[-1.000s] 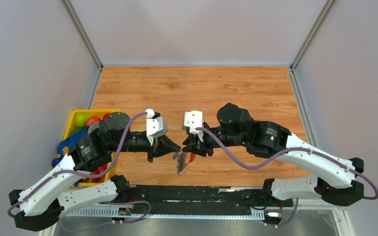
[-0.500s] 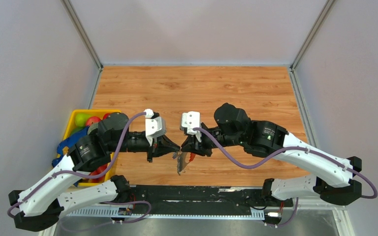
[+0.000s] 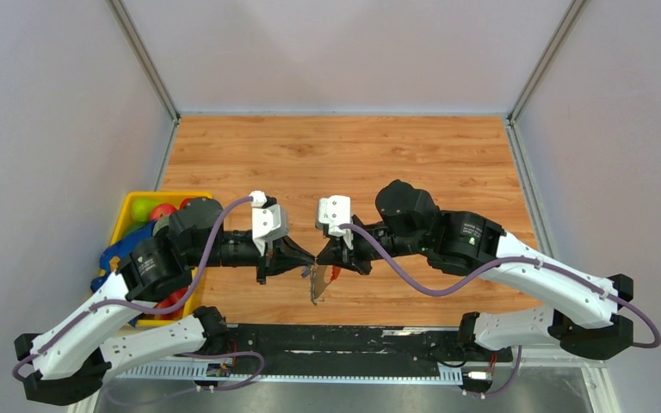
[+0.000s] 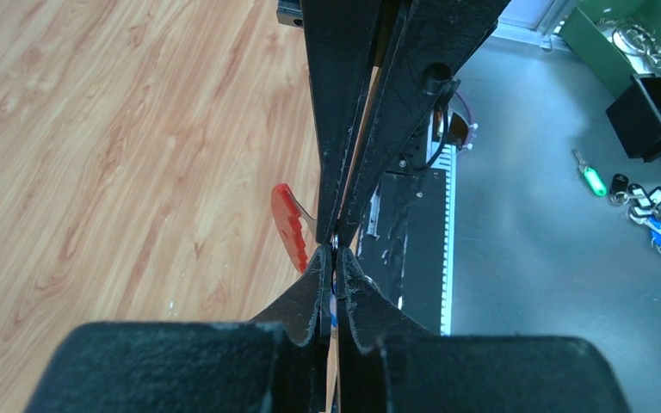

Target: Put the keys on the keyring

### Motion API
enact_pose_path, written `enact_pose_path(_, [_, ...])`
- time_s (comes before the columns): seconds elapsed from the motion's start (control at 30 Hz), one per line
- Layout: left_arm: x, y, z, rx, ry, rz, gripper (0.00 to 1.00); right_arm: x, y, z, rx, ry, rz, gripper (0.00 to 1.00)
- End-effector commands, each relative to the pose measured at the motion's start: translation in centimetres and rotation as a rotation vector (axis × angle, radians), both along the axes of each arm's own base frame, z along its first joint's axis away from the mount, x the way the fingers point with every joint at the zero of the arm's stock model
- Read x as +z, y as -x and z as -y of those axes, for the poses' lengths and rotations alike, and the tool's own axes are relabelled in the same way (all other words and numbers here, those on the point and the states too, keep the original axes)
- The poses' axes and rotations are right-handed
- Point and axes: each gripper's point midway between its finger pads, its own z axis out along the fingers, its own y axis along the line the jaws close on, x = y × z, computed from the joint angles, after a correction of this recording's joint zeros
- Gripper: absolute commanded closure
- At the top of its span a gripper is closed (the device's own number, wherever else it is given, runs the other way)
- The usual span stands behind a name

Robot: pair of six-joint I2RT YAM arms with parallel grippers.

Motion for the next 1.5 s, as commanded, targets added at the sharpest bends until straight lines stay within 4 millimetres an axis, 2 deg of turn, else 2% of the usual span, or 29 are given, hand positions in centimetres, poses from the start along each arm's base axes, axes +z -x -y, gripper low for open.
enact_pose_path(0.0, [3.1, 0.1, -0.2, 0.005, 0.113, 0.07, 0.88, 3.5, 0.6, 0.7, 0.01, -0.099, 0.02, 1.0])
enact_pose_path(0.3, [3.6, 0.4, -0.6, 0.009, 0.154, 0.077, 0.62, 4.7, 0.8, 1.6, -0.002, -0.152, 0.032, 1.0])
enact_pose_path(0.43, [3.8, 0.4, -0.4, 0.007, 0.165, 0.075, 0.59, 4.9, 0.9, 1.7, -0.002, -0.161, 0.037, 1.0])
enact_pose_path(0.87, [3.6, 0.4, 0.9, -0.028, 0.175, 0.05, 0.56, 5.4, 1.3, 2.0, 0.025, -0.181, 0.049, 1.0])
enact_pose_path(1.47, [3.0, 0.7, 1.6, -0.068, 0.17, 0.024, 0.65, 5.9, 1.5, 2.1, 0.034, -0.2, 0.056, 1.0])
